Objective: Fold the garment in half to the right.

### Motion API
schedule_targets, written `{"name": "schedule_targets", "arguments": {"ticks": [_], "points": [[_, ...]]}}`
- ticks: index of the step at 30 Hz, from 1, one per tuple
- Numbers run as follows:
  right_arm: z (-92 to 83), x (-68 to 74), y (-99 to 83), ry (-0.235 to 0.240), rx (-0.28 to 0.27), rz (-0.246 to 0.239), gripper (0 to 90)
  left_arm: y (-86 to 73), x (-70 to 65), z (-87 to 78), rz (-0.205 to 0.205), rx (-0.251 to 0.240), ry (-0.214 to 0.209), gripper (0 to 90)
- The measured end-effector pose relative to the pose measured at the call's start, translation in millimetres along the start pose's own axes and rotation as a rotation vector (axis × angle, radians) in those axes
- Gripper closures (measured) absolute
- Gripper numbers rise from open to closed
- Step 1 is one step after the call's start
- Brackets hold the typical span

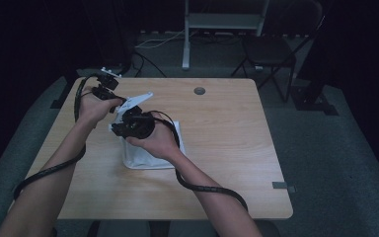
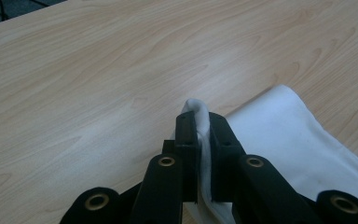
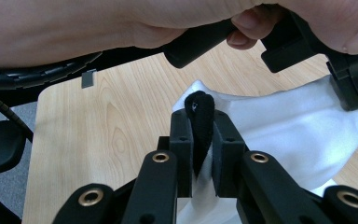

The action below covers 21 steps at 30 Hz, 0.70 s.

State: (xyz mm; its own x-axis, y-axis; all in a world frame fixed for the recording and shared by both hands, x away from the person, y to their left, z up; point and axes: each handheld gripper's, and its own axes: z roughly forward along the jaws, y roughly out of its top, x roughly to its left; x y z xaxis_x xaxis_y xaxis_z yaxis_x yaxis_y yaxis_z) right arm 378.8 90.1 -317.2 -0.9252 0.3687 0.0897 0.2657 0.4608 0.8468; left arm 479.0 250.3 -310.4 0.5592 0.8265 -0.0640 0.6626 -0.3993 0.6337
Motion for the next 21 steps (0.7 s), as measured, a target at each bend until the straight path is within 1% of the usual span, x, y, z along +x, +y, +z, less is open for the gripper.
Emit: {"name": "schedule_targets", "arguments": {"ticks": [7, 9, 11, 13, 16, 21], "points": [[-3.3, -1.5, -2.7, -0.007, 0.0, 0.006, 81.3, 1.6, -3.3, 3.0, 0.003, -0.008, -0.003, 84.4], [-4.2, -1.9, -3.6, -0.008, -0.002, 0.012, 81.3, 1.7, -4.9, 4.6, -0.002, -0.01, -0.005, 84.4], [-4.9, -2.3, -4.7, -0.011, 0.003, 0.006, 81.3, 1.9, -5.6, 5.8, 0.003, -0.005, -0.006, 84.4], [-5.8, -2.5, -5.7, -0.012, 0.003, 0.011, 81.3, 2.0, -6.9, 7.1, -0.001, -0.008, -0.007, 84.4], [-6.5, -2.7, -7.6, -0.011, 0.002, 0.019, 81.3, 2.8, -8.0, 7.7, 0.003, -0.006, -0.009, 84.3], [-8.5, -3.4, -8.9, -0.016, 0.007, 0.012, 81.3, 4.1, -10.0, 8.3, 0.006, -0.007, -0.012, 84.3]]}}
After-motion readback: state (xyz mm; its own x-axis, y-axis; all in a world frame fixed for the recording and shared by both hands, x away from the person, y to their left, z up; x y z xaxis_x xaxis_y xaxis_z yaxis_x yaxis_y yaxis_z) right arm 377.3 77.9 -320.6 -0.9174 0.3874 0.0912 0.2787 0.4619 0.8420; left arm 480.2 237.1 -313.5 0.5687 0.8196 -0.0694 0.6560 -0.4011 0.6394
